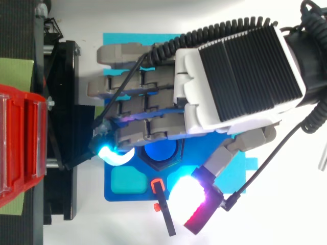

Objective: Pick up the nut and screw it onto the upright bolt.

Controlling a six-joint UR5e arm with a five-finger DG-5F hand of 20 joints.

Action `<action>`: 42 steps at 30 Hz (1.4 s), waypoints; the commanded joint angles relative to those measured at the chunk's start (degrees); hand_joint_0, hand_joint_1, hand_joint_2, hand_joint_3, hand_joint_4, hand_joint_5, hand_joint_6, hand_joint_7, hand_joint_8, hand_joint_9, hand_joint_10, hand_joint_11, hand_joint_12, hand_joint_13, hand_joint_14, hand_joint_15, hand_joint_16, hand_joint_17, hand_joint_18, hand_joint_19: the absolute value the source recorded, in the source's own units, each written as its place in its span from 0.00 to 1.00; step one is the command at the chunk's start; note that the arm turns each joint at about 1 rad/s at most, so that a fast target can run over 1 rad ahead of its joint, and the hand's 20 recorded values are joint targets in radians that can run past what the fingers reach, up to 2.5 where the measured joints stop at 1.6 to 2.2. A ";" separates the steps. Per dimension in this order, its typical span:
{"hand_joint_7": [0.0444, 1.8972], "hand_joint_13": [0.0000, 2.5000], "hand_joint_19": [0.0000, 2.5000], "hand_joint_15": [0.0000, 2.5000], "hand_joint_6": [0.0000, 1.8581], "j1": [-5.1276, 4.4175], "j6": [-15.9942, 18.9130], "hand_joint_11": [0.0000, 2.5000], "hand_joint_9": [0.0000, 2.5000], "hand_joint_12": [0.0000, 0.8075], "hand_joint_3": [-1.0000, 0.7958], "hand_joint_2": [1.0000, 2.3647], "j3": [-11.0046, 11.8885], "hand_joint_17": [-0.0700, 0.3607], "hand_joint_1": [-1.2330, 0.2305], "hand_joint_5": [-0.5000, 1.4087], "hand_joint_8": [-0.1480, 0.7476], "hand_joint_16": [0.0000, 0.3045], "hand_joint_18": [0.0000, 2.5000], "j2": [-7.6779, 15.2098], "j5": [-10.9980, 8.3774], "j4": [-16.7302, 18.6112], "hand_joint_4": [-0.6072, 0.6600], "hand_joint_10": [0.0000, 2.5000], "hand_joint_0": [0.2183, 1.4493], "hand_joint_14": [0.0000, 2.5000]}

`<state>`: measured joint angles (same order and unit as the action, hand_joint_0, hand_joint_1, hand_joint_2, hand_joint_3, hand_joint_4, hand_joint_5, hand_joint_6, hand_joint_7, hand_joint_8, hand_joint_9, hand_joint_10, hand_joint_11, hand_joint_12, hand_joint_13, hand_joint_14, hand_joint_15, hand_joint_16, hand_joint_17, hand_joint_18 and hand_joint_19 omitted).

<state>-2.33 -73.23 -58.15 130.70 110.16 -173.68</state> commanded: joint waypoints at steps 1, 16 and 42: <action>0.33 0.00 0.00 0.00 0.27 -0.40 0.11 0.00 0.15 0.41 0.28 0.00 -0.30 0.39 0.75 0.16 0.42 0.14 0.00 0.00 -0.21 0.10 0.61 0.00 0.21 0.00; 0.34 0.00 0.00 0.00 0.27 -0.13 1.25 0.00 0.15 0.40 0.28 0.00 -0.30 0.39 0.75 0.17 0.42 0.14 0.00 0.00 -0.03 0.36 0.61 0.00 0.21 0.00; 0.35 0.03 0.00 0.00 0.27 0.48 3.80 0.00 0.18 0.40 0.28 0.00 -3.72 0.38 0.73 0.17 0.44 0.14 0.00 0.08 -0.39 6.34 0.63 0.00 0.22 0.00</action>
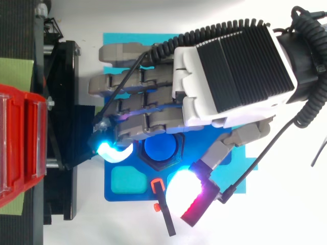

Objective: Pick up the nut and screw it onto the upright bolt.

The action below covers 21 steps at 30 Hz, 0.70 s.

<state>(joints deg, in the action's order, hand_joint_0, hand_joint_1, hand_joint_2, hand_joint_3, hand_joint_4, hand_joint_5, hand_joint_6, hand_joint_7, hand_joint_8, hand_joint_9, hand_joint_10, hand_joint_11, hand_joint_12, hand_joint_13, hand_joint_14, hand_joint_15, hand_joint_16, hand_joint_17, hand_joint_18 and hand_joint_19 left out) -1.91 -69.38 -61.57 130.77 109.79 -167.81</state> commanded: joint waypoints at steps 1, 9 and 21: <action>0.35 0.03 0.00 0.00 0.27 0.15 -0.06 0.00 0.18 0.40 0.28 0.00 -0.21 0.38 0.73 0.17 0.45 0.14 0.00 0.01 -0.02 1.00 0.63 0.00 0.22 0.00; 0.37 0.04 0.00 0.00 0.27 0.33 -1.38 0.00 0.19 0.39 0.28 0.00 -0.21 0.37 0.73 0.18 0.45 0.13 0.00 0.01 -0.02 1.61 0.64 0.00 0.22 0.00; 0.41 0.06 0.00 0.00 0.27 0.51 -1.73 0.00 0.22 0.39 0.28 0.00 -2.06 0.37 0.73 0.19 0.46 0.13 0.00 0.01 -0.02 2.84 0.67 0.00 0.22 0.00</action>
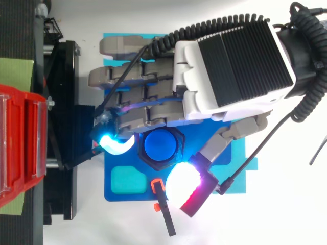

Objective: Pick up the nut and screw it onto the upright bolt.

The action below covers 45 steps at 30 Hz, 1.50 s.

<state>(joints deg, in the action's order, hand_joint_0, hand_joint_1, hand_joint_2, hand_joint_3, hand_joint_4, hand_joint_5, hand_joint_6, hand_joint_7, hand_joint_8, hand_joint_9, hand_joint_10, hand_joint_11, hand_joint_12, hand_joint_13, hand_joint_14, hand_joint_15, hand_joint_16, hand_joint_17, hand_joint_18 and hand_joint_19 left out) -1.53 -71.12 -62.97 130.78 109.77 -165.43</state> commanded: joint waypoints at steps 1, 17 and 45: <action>0.41 0.06 0.00 0.00 0.27 0.12 0.01 0.00 0.22 0.39 0.28 0.00 -0.66 0.37 0.73 0.19 0.46 0.13 0.00 0.00 0.00 0.55 0.67 0.00 0.22 0.00; 0.53 0.10 0.00 0.00 0.27 0.65 -0.07 0.00 0.27 0.37 0.28 0.00 -0.57 0.35 0.71 0.22 0.48 0.12 0.00 0.00 0.26 0.72 0.70 0.00 0.24 0.00; 0.63 0.23 0.00 0.00 0.27 3.46 0.10 0.00 0.43 0.31 0.28 0.00 3.91 0.29 0.67 0.26 0.50 0.08 0.10 -0.09 3.78 -2.35 0.64 0.00 0.25 0.00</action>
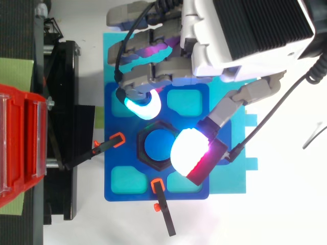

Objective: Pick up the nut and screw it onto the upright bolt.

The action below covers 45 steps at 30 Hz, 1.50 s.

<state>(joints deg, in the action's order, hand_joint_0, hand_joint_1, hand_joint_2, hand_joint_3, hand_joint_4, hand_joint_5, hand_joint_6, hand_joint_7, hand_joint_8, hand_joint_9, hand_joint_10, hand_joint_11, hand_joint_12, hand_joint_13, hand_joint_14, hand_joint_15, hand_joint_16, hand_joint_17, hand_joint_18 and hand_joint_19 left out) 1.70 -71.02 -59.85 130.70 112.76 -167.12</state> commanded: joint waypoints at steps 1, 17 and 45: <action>0.59 0.23 0.00 0.00 0.27 0.41 0.00 0.00 0.42 0.31 0.28 0.00 1.14 0.29 0.67 0.25 0.50 0.08 0.10 0.00 1.06 -1.02 0.66 0.00 0.25 0.00; 0.33 0.08 0.00 0.00 0.27 -1.35 -1.58 0.00 0.25 0.37 0.28 0.00 5.63 0.34 0.69 0.17 0.44 0.11 0.00 0.00 -0.52 -8.67 0.62 0.00 0.23 0.00; 0.35 0.06 0.00 0.00 0.27 -4.17 0.62 0.00 0.23 0.36 0.28 0.00 0.79 0.34 0.70 0.18 0.45 0.11 0.00 0.08 -2.81 -4.53 0.64 0.00 0.23 0.00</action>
<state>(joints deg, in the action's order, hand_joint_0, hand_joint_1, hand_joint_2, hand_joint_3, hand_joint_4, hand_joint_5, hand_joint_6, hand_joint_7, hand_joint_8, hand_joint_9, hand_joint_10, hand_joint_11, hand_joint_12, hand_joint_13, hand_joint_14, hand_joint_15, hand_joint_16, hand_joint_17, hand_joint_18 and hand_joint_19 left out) -2.47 -70.43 -59.02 130.77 109.91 -171.68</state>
